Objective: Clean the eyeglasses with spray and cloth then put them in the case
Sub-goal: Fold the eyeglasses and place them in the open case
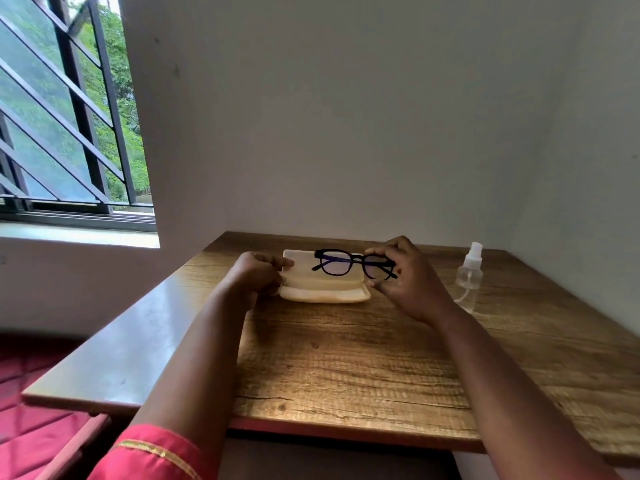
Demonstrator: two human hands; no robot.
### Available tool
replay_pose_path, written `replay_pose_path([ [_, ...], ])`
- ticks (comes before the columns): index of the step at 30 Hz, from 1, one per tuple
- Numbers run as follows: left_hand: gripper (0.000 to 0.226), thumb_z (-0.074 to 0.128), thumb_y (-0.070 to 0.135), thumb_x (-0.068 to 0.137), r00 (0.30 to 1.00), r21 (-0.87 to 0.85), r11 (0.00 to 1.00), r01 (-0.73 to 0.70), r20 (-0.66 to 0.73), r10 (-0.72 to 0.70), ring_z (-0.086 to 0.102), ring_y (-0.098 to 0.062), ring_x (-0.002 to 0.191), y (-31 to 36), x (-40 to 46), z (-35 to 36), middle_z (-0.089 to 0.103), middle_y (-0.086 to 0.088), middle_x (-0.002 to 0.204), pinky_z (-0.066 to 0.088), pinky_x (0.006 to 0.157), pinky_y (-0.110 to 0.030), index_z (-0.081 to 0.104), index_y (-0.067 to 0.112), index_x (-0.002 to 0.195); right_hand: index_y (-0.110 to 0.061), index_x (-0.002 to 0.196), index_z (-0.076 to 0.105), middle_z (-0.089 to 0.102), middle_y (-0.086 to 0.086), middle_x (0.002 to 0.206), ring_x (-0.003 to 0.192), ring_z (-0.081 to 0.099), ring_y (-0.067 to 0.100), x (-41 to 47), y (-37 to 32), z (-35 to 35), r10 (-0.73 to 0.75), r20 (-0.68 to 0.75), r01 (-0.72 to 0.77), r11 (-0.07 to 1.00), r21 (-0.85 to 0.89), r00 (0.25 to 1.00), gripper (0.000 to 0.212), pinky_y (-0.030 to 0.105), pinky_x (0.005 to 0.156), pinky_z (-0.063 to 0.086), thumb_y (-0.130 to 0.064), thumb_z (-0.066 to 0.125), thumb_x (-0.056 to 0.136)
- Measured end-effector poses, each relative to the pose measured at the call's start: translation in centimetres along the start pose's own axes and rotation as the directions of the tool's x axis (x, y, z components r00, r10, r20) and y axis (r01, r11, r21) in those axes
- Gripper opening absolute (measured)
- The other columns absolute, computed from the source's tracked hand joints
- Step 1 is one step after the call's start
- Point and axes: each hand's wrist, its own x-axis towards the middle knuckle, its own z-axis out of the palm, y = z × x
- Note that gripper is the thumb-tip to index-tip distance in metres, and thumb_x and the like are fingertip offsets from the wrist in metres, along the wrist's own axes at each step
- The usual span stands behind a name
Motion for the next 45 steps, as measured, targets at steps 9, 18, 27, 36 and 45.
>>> replay_pose_path([
  [9, 0.045, 0.051, -0.025, 0.08, 0.993, -0.076, 0.996, -0.056, 0.103, 0.064, 0.069, -0.02, 0.083, 0.1, -0.6, 0.8, 0.066, -0.012, 0.111, 0.054, 0.055, -0.018, 0.073, 0.012, 0.094, -0.025, 0.123, 0.065, 0.054, -0.012, 0.115, 0.108, 0.056, 0.007, -0.2, -0.8, 0.4, 0.006, 0.22, -0.029, 0.995, 0.098, 0.976, 0.051, 0.018, 0.088, 0.045, -0.022, 0.082, 0.076],
  [18, 0.041, 0.057, -0.022, 0.08, 0.993, -0.075, 0.995, -0.058, 0.095, 0.065, 0.067, -0.022, 0.09, 0.2, -0.8, 0.9, 0.063, -0.011, 0.114, 0.055, 0.057, -0.019, 0.073, 0.012, 0.097, -0.024, 0.127, 0.063, 0.055, -0.012, 0.122, 0.117, 0.053, 0.01, -0.3, -0.7, 0.6, 0.048, 0.265, -0.068, 0.996, 0.065, 0.963, 0.052, 0.031, 0.098, 0.046, -0.029, 0.08, 0.078],
  [27, 0.044, 0.054, -0.022, 0.08, 0.991, -0.043, 0.995, -0.093, 0.09, 0.097, 0.069, -0.02, 0.087, 0.4, -1.4, 1.0, 0.065, -0.014, 0.109, 0.056, 0.062, -0.02, 0.073, 0.012, 0.1, -0.029, 0.118, 0.069, 0.058, -0.008, 0.119, 0.113, 0.051, 0.011, -0.3, -0.7, 0.8, 0.124, 0.244, -0.155, 0.982, 0.108, 0.962, 0.051, 0.031, 0.095, 0.045, -0.033, 0.085, 0.07],
  [36, 0.041, 0.061, -0.018, 0.08, 0.989, -0.003, 0.993, -0.12, 0.084, 0.12, 0.065, -0.022, 0.096, 0.3, -1.5, 1.1, 0.061, -0.008, 0.114, 0.056, 0.065, -0.019, 0.074, 0.018, 0.096, -0.025, 0.11, 0.073, 0.06, -0.011, 0.112, 0.103, 0.055, 0.01, -0.3, -0.9, 1.3, 0.252, 0.272, -0.306, 0.935, 0.18, 0.929, 0.046, 0.034, 0.091, 0.049, -0.03, 0.088, 0.067],
  [45, 0.035, 0.057, -0.015, 0.084, 0.995, -0.001, 0.998, -0.058, 0.085, 0.058, 0.066, -0.019, 0.087, 0.2, -1.2, 1.5, 0.064, -0.008, 0.111, 0.053, 0.055, -0.018, 0.072, 0.015, 0.095, -0.027, 0.123, 0.064, 0.061, -0.011, 0.114, 0.105, 0.055, 0.008, -0.2, -1.2, 0.4, 0.342, 0.329, -0.428, 0.871, 0.242, 0.88, 0.058, 0.027, 0.083, 0.048, -0.029, 0.086, 0.07],
])
